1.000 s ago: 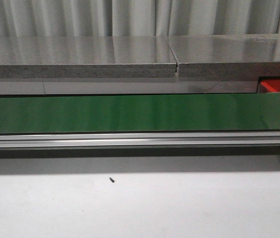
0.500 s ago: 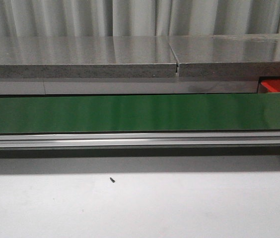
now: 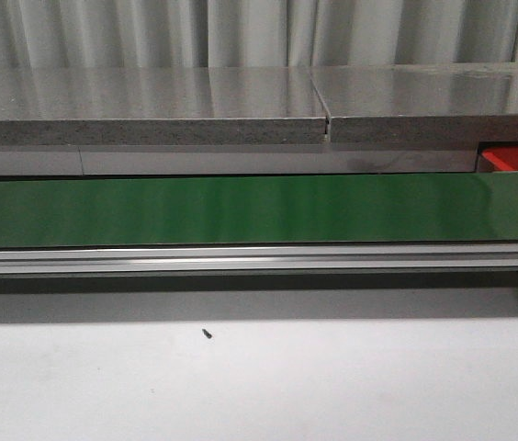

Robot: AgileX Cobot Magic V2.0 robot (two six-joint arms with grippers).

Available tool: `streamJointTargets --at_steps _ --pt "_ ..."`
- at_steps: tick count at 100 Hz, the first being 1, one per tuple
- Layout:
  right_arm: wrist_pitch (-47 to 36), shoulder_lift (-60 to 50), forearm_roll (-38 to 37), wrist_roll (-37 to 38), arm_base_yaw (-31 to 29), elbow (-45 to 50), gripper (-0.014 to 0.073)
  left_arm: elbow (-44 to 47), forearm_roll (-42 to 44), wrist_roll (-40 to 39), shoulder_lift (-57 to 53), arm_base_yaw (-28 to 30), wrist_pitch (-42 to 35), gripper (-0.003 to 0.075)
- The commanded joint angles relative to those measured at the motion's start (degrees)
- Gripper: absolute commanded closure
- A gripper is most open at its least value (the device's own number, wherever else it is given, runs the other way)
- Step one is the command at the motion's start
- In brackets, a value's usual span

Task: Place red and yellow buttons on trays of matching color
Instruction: 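Grasp a red push button from the pile with the left gripper, then carry the red button onto the belt's near end and release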

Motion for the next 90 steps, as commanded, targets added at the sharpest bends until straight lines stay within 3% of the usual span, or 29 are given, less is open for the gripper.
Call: streamJointTargets --at_steps 1,29,60,67,84,90 --pt "-4.5 -0.9 -0.8 0.0 -0.1 0.0 0.0708 -4.3 -0.8 -0.4 0.6 -3.8 -0.9 0.0585" --pt "-4.5 -0.9 -0.8 0.0 -0.1 0.0 0.0708 -10.6 -1.4 -1.9 9.9 -11.3 -0.9 0.0584" --pt "-4.5 -0.9 -0.8 0.0 -0.1 0.0 0.0708 -13.1 -2.1 -1.9 16.8 -13.1 -0.7 0.0573" --pt "-4.5 -0.9 -0.8 0.0 -0.1 0.0 0.0708 -13.1 -2.4 -1.9 17.4 -13.1 -0.7 0.0521" --pt "-4.5 -0.9 -0.8 0.0 -0.1 0.0 0.0708 -13.2 -3.8 -1.9 17.5 -13.1 -0.7 0.023" --pt "-4.5 -0.9 -0.8 0.0 -0.1 0.0 0.0708 -13.3 -4.9 -1.9 17.1 -13.1 -0.6 0.0185"
